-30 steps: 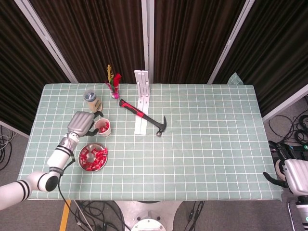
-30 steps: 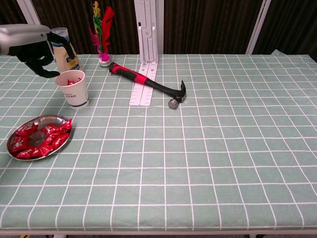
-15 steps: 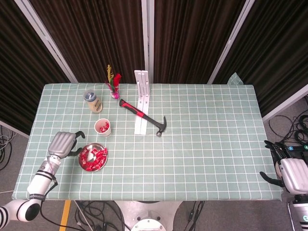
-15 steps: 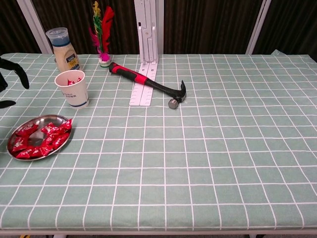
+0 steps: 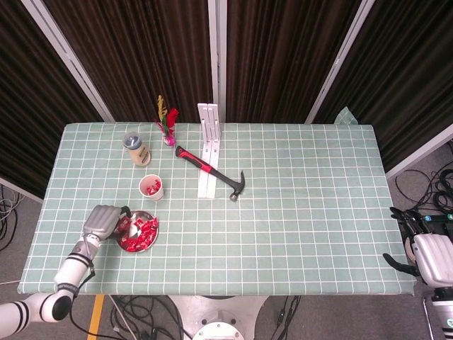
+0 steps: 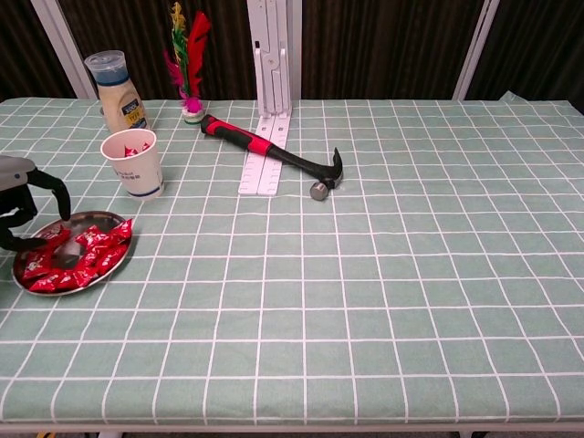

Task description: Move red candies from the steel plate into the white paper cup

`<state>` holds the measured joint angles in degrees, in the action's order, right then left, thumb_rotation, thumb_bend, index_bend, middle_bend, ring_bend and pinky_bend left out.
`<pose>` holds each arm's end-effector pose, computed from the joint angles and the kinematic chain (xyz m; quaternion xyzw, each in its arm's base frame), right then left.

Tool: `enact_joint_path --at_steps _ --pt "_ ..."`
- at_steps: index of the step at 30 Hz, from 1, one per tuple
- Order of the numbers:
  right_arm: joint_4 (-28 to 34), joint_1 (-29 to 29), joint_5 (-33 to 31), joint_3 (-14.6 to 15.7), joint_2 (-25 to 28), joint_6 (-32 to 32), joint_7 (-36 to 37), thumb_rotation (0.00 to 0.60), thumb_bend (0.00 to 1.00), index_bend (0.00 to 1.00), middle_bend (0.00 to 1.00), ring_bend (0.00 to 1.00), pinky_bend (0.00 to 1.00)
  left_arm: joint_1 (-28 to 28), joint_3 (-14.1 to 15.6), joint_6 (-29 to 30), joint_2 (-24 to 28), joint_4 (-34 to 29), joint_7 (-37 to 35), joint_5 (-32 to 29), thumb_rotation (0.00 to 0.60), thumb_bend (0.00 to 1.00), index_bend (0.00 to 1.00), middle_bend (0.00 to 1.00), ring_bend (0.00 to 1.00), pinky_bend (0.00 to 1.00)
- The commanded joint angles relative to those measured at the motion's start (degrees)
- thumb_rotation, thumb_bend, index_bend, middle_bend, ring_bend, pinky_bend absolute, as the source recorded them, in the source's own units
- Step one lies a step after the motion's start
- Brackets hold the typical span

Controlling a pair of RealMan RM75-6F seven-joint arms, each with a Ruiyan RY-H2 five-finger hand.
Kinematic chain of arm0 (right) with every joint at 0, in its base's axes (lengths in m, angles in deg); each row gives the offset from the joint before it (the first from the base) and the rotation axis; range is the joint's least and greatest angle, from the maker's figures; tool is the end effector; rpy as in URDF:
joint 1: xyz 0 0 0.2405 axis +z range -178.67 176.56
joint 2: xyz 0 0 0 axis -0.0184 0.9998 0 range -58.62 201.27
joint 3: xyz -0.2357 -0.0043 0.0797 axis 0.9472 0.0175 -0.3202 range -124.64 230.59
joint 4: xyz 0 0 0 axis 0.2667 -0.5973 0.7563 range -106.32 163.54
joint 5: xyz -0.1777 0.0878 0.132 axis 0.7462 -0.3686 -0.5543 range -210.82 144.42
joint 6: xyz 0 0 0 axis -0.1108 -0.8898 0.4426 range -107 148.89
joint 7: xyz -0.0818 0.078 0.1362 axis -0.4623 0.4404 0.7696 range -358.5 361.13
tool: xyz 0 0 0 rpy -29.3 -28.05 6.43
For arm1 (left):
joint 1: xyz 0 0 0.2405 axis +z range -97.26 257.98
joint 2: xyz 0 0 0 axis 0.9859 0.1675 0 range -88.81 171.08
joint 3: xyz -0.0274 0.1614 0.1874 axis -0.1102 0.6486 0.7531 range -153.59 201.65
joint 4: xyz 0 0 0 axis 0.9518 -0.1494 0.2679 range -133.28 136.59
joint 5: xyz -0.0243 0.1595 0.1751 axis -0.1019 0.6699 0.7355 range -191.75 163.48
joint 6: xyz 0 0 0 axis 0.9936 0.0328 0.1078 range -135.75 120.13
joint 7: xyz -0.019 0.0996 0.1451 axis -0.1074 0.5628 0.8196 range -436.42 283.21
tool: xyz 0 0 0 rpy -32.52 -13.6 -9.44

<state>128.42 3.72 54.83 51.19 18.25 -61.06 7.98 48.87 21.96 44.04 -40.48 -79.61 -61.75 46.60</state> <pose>-0.3044 -0.2092 0.1634 0.6064 -0.4172 0.3881 0.5546 -0.2823 0.3294 -0.0307 -0.7155 -0.4629 -0.2350 0.4675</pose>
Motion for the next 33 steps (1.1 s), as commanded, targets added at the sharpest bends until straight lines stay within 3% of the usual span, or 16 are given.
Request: enact_joint_path --at_steps 1,13,22,33 --pt "0.1 0.0 -0.1 -0.1 0.1 -0.1 -0.1 0.600 0.10 0.12 0.23 0.13 0.45 -0.4 -0.4 -0.8 -0.6 0.6 0.6 -1.2 0.600 0.31 0.46 0.96 0.99 1.00" --pt "0.1 -0.1 -0.2 0.0 0.1 -0.1 -0.1 0.600 0.10 0.12 0.23 0.13 0.45 -0.6 0.0 -1.8 -1.9 2.5 2.0 -2.4 0.600 0.31 0.47 0.96 0.99 1.00" --pt "0.2 -0.1 -0.3 -0.1 0.1 -0.1 -0.2 0.600 0.10 0.12 0.24 0.14 0.46 -0.3 -0.2 -1.6 -3.0 4.2 1.0 -1.5 0.600 0.31 0.55 0.96 0.99 1.00" --pt "0.1 -0.1 -0.2 0.0 0.1 -0.1 -0.1 0.600 0.10 0.12 0.24 0.13 0.46 0.1 -0.9 -1.2 -2.4 3.8 -2.3 0.9 0.600 0.41 0.64 0.97 1.00 1.00"
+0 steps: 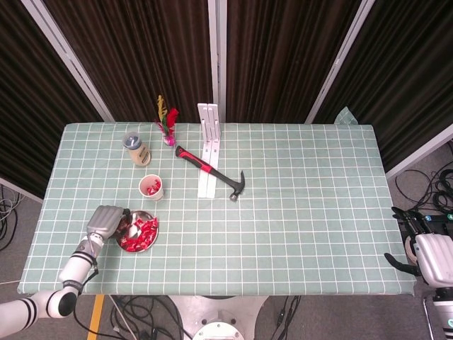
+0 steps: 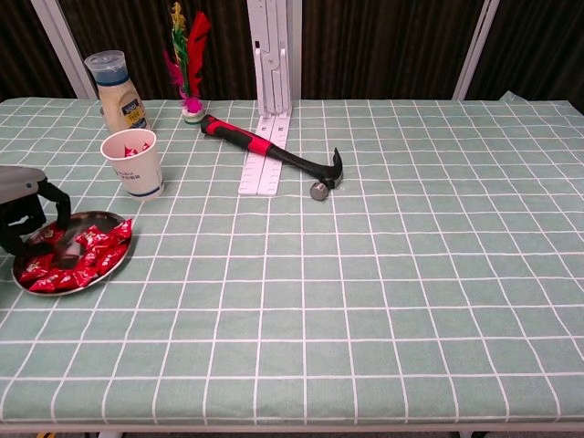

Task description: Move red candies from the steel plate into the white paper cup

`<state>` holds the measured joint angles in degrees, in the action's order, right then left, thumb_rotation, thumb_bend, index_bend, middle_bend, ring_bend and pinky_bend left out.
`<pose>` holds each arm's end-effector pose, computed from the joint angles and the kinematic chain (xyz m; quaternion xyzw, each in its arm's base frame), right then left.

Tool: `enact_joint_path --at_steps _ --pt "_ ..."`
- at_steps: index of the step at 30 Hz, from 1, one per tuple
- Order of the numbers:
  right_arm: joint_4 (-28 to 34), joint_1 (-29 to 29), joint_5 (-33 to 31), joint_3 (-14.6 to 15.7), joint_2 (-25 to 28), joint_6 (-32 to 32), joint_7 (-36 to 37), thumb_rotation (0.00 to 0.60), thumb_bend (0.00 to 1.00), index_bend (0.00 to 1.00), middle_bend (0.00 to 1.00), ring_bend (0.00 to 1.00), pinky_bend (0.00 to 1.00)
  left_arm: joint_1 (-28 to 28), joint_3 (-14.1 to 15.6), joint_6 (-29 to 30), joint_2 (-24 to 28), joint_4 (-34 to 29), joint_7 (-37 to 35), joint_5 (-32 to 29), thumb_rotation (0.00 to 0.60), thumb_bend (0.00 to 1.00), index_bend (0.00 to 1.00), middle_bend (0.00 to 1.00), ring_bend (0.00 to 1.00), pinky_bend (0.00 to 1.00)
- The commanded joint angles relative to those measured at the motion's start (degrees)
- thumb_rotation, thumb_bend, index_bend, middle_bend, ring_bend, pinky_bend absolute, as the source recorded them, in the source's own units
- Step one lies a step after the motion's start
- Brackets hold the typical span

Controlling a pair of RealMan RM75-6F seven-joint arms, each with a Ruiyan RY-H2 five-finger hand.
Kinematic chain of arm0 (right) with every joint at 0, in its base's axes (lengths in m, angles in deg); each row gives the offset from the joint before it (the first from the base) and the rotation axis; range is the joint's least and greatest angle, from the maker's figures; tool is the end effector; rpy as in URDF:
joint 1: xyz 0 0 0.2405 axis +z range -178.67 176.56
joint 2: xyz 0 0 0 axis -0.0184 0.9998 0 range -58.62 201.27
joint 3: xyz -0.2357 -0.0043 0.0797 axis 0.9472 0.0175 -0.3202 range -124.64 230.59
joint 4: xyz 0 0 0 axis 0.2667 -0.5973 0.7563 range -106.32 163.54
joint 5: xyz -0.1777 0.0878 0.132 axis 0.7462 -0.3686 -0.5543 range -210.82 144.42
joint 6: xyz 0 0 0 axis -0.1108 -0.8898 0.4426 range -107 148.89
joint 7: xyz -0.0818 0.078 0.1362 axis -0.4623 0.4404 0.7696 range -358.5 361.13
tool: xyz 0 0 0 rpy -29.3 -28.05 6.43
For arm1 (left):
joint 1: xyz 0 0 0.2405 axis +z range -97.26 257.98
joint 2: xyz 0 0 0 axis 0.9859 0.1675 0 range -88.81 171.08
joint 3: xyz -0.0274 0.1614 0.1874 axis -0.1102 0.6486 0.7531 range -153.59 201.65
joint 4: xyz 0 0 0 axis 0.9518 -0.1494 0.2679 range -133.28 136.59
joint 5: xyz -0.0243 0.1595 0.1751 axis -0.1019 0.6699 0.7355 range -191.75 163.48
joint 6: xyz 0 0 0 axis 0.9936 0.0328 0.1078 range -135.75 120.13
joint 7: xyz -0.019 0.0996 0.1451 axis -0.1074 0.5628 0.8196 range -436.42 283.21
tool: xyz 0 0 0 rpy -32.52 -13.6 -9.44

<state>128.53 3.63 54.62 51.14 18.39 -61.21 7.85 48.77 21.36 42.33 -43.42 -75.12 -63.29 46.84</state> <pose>-0.3047 -0.2090 0.1648 0.6050 -0.4165 0.3875 0.5571 -0.2894 0.3352 -0.0420 -0.7121 -0.4702 -0.2322 0.4668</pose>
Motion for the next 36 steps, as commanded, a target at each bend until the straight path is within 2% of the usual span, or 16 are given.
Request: enact_joint_path --at_steps 1,6,10,18,23,29,36 --pt "-0.1 0.0 0.0 0.0 0.0 0.0 0.1 0.600 0.10 0.12 0.24 0.13 0.46 0.2 -0.6 0.8 1.0 -1.4 -1.3 1.2 0.600 0.41 0.64 0.97 1.00 1.00" --pt "-0.2 0.0 0.1 0.0 -0.1 0.0 0.3 0.600 0.10 0.12 0.24 0.14 0.46 -0.1 -2.9 2.5 4.5 -6.1 -4.7 3.5 0.600 0.41 0.64 0.97 1.00 1.00" --pt "-0.4 0.0 0.1 0.0 -0.1 0.0 0.5 0.600 0.10 0.12 0.24 0.14 0.46 -1.8 -6.0 3.6 7.2 -9.0 -6.0 5.2 0.600 0.41 0.64 0.97 1.00 1.00" --pt "-0.9 -0.1 -0.3 0.0 -0.2 0.0 1.1 0.600 0.10 0.12 0.24 0.14 0.46 -8.6 -11.0 -0.4 5.5 -5.8 -2.6 1.0 0.600 0.41 0.62 0.96 1.00 1.00" --pt "-1.0 -0.2 -0.5 -0.1 -0.2 0.0 1.2 0.600 0.10 0.12 0.24 0.14 0.46 -12.0 -11.6 -3.7 3.1 -2.5 0.7 -3.5 0.600 0.40 0.58 0.96 1.00 1.00" --pt "-1.3 -0.4 -1.1 -0.1 0.0 -0.1 1.5 0.600 0.10 0.12 0.24 0.13 0.46 -14.1 -10.8 -5.7 0.6 0.8 2.6 -7.2 0.600 0.40 0.54 0.96 1.00 1.00" --pt "-1.4 -0.4 -1.2 -0.2 -0.1 0.2 1.7 0.600 0.10 0.12 0.24 0.14 0.46 -14.5 -8.9 -5.7 1.4 0.4 5.4 -9.2 0.600 0.40 0.48 0.95 1.00 1.00"
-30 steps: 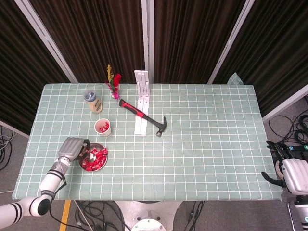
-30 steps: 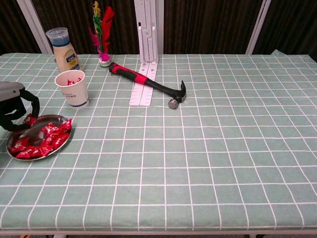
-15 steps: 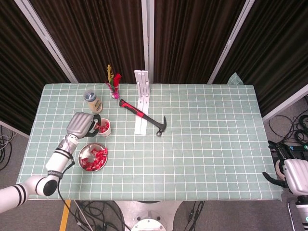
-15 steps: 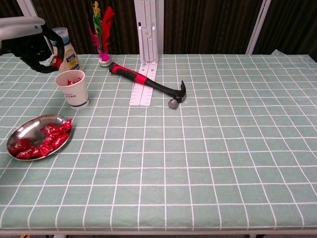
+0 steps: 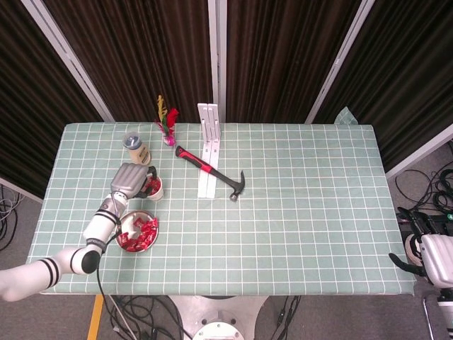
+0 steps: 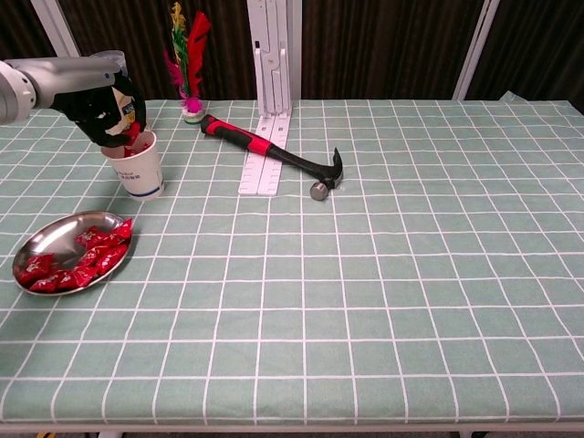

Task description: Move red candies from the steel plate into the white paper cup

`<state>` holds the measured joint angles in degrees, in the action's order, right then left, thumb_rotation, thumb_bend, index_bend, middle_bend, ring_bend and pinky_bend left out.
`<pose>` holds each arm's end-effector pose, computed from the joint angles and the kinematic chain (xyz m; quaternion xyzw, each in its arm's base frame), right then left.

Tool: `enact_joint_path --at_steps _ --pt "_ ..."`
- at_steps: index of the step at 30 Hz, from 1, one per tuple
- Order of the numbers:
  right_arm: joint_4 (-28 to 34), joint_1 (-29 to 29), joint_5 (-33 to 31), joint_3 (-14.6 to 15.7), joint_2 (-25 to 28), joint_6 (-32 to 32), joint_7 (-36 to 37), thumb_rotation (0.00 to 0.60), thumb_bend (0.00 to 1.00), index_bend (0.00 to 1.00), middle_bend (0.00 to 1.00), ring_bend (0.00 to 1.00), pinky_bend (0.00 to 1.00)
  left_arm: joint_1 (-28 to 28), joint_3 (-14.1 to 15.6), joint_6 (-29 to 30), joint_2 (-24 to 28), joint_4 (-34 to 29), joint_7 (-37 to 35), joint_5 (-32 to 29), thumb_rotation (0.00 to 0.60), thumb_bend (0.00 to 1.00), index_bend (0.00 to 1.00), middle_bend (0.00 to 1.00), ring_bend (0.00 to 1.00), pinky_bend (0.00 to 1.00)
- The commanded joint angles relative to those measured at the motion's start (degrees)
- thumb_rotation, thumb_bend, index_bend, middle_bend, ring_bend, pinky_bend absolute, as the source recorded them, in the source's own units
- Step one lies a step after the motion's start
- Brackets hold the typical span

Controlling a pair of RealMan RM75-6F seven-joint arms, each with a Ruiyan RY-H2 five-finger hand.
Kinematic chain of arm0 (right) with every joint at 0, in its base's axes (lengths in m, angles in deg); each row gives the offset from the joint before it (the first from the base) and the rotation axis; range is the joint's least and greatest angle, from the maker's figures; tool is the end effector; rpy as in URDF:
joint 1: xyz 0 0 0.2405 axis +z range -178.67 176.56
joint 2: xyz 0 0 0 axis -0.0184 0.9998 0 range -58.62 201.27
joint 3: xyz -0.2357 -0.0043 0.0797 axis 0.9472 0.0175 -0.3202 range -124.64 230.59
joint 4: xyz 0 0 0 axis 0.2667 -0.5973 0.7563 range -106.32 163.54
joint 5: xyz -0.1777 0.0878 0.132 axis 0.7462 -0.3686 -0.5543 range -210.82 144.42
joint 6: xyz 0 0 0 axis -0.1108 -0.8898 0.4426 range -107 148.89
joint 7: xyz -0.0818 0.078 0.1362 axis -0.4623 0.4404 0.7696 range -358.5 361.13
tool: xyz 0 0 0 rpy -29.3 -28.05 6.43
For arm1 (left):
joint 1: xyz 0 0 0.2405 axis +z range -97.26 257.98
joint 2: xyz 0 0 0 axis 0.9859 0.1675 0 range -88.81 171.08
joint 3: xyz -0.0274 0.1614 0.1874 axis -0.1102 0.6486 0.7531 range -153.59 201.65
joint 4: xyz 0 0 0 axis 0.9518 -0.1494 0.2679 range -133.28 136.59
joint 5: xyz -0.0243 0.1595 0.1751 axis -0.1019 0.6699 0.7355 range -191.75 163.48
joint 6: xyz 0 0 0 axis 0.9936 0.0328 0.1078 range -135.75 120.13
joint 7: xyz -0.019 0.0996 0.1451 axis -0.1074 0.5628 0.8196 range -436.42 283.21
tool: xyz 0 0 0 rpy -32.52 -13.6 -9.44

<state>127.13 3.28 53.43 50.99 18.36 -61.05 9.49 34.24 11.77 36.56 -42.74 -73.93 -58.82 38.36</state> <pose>-0.3146 -0.2082 0.1694 0.5948 -0.4240 0.3843 0.5645 -0.1866 0.4349 -0.0197 -0.7195 -0.4208 -0.2994 0.4643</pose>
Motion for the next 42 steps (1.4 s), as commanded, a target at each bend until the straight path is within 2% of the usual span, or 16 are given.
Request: enact_joint_path --at_steps 1,5,8,12,15,18,25,30,42 --pt "0.0 0.0 0.0 0.0 0.0 0.0 0.1 0.600 0.10 0.12 0.24 0.14 0.46 0.1 0.9 0.3 1.2 -1.4 1.2 -1.0 0.600 0.40 0.45 0.95 1.00 1.00" --pt "0.0 0.1 0.2 0.0 0.0 0.0 0.0 0.600 0.10 0.12 0.24 0.14 0.46 1.4 1.8 1.9 4.0 -5.5 1.2 -0.9 0.600 0.40 0.31 0.94 0.99 1.00" --pt "0.0 0.2 0.5 0.0 -0.1 0.1 0.1 0.600 0.10 0.12 0.24 0.14 0.46 3.4 2.1 5.7 5.8 -8.7 0.2 0.8 0.600 0.39 0.28 0.93 0.99 1.00" --pt "0.0 0.3 0.7 0.0 -0.1 0.2 0.1 0.600 0.10 0.12 0.24 0.14 0.46 7.9 3.4 13.1 8.0 -12.9 -2.8 6.0 0.600 0.37 0.30 0.94 0.99 1.00" --pt "0.0 0.4 0.9 0.0 -0.1 0.2 0.1 0.600 0.10 0.12 0.24 0.14 0.46 11.7 5.7 17.8 9.0 -14.6 -5.5 10.6 0.600 0.34 0.37 0.95 0.99 1.00" --pt "0.0 0.5 1.1 0.1 -0.2 0.2 0.1 0.600 0.10 0.12 0.24 0.14 0.46 14.4 8.3 19.8 9.4 -15.1 -7.2 13.9 0.600 0.32 0.44 0.95 0.99 1.00" --pt "0.3 0.6 1.6 0.1 -0.2 0.2 -0.2 0.600 0.10 0.12 0.24 0.14 0.46 15.8 13.0 16.9 6.8 -12.8 -6.9 18.6 0.600 0.30 0.46 0.95 0.99 1.00" --pt "0.6 0.3 1.2 0.2 0.0 -0.1 -0.6 0.600 0.10 0.12 0.24 0.14 0.46 15.7 14.1 15.2 4.9 -10.6 -5.4 20.1 0.600 0.30 0.47 0.95 0.99 1.00" --pt "1.2 0.4 1.3 0.2 0.1 -0.1 -1.2 0.600 0.10 0.12 0.24 0.14 0.46 16.9 16.5 13.9 3.9 -6.3 -5.3 24.0 0.600 0.30 0.48 0.95 0.99 1.00"
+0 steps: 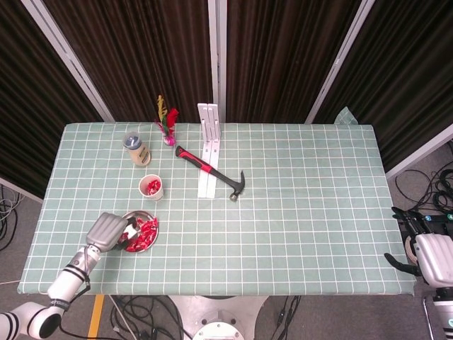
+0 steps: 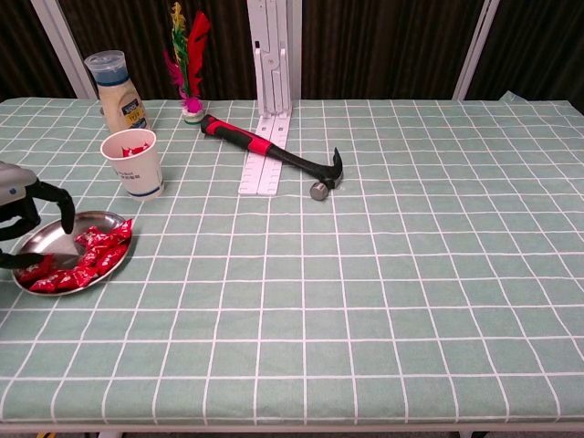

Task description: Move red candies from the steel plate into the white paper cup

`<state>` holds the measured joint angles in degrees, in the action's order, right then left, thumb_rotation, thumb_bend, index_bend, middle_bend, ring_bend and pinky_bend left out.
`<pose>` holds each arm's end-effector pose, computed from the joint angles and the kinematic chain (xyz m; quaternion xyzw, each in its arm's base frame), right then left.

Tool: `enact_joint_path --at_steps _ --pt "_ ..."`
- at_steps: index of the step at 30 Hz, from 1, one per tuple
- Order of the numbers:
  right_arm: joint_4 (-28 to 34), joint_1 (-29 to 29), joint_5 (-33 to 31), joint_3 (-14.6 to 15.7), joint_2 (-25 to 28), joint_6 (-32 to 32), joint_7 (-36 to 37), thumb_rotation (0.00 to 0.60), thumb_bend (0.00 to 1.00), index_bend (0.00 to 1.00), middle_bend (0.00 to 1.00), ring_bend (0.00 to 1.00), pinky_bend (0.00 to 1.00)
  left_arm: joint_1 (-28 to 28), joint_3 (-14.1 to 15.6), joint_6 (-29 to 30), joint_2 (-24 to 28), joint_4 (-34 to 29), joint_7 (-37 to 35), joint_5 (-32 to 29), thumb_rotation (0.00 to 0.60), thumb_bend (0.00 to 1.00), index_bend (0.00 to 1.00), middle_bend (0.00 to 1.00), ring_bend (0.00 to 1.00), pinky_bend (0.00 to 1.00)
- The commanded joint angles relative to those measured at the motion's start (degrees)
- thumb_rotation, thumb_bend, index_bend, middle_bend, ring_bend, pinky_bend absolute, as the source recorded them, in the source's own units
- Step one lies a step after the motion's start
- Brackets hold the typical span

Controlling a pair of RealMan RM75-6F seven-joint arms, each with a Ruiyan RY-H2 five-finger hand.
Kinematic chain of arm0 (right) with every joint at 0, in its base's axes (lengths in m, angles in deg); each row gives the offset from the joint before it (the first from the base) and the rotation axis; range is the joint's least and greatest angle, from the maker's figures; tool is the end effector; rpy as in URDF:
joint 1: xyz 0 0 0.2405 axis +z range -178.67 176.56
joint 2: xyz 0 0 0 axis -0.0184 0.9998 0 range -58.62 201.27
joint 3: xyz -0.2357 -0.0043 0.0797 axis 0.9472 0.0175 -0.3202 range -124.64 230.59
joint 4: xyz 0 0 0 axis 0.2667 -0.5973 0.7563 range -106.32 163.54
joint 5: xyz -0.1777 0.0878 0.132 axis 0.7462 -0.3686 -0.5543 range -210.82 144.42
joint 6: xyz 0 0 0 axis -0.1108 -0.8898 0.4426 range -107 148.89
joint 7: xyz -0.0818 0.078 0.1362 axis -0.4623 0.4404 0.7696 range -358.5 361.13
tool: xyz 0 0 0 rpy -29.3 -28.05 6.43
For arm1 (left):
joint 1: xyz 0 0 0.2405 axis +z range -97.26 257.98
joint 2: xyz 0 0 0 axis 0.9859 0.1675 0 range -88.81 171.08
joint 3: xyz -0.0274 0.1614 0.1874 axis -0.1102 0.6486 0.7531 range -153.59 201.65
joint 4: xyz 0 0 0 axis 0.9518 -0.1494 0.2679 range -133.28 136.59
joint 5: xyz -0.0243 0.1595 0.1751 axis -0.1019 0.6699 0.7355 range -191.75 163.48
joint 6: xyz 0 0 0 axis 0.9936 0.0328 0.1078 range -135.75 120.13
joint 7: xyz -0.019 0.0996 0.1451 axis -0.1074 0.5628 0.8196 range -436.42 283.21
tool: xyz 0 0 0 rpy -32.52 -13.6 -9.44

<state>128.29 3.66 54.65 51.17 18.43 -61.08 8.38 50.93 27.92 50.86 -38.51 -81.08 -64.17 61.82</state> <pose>-0.3058 -0.2091 0.1651 0.6045 -0.4184 0.3880 0.5558 -0.2709 0.2957 -0.0274 -0.7748 -0.3784 -0.2591 0.4351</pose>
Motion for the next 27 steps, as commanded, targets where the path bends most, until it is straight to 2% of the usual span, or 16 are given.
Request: enact_joint_path --at_steps 1,27 --pt "0.1 -0.1 0.1 0.0 0.0 -0.1 -0.2 0.600 0.10 0.12 0.24 0.14 0.46 0.3 0.4 -0.5 -0.5 1.2 -0.2 0.7 0.600 0.30 0.48 0.95 0.99 1.00" --pt "0.9 -0.2 0.1 0.0 0.2 -0.3 -1.1 0.600 0.10 0.12 0.24 0.14 0.46 0.7 -0.7 -5.1 -3.0 6.9 -1.9 0.3 0.600 0.29 0.49 0.95 0.99 1.00"
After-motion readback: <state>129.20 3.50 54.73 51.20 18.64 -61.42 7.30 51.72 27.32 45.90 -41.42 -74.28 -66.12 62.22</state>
